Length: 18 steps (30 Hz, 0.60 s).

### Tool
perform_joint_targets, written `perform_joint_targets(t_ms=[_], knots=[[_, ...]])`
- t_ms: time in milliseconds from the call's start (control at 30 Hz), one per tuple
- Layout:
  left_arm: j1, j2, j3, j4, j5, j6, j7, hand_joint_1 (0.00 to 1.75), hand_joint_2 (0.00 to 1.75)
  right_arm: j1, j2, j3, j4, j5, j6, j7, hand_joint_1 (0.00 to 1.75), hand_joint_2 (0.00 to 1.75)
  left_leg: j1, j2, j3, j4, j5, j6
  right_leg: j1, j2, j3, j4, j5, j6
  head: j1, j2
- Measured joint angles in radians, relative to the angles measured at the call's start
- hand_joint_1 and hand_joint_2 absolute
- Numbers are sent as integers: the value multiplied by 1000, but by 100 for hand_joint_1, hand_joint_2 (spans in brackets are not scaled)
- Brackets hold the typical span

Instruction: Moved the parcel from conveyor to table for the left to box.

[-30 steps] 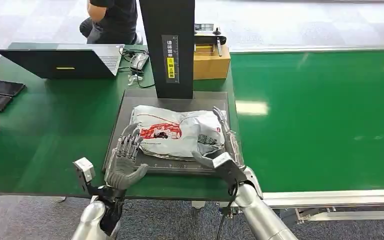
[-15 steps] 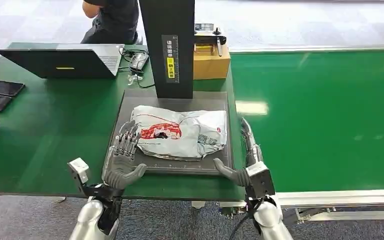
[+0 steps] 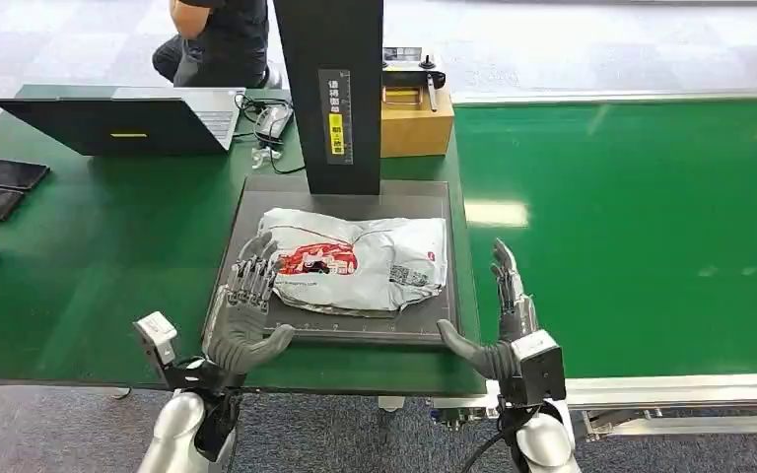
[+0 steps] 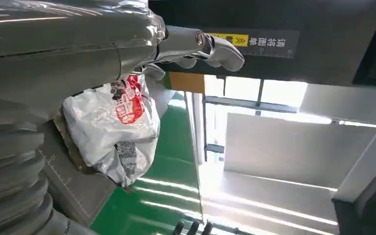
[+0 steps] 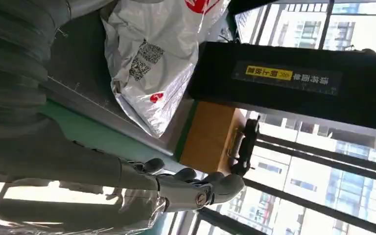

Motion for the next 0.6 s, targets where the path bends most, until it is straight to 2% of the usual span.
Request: perform_joint_targets(t_ms=[400,600], knots=[[-10,0,-29,-2,-168,60,-1,0,175,8,14,-32,-2,8,52,10,0,175,0,0,0,0,0,0,0,0,0,0,0,0,0,0],[-145,4,-99,36,-529,276,54,0,175,6,22,-34,1,25,114,17,0,175,0,0,0,0,1,0,0,0,0,0,1,0,0,0]])
